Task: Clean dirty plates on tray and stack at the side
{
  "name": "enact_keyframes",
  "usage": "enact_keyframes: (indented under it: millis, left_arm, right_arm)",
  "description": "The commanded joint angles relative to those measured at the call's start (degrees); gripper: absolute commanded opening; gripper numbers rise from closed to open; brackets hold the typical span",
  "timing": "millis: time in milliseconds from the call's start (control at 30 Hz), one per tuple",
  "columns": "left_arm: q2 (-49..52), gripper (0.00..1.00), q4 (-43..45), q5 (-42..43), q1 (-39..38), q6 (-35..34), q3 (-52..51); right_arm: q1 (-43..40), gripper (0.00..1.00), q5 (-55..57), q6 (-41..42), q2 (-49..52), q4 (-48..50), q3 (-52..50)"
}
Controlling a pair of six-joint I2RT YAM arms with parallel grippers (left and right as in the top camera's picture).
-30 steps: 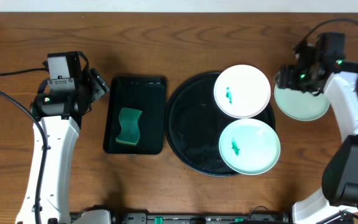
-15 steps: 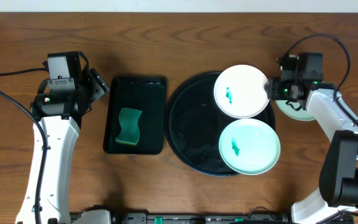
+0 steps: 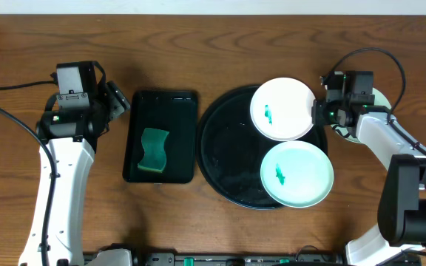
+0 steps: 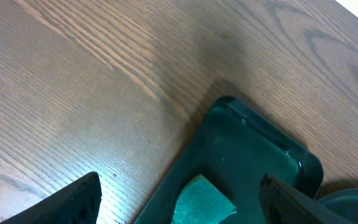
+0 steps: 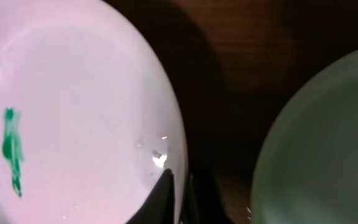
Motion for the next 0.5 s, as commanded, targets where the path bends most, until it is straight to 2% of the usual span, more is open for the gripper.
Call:
enact_keyframes:
  millis: [0,467]
  left_arm:
    - [0.0,0.81,0.0,-0.28,0.24,-0.52,0.48]
    - [0.0,0.81,-0.02,-0.28,0.24,-0.52,0.48]
  right_arm:
    - [1.64,0.04,-0.09,2.36,-0.37,0.22,-0.42]
    - [10.08,0.02,-1.09,10.32,-0.35,0.09,-0.42]
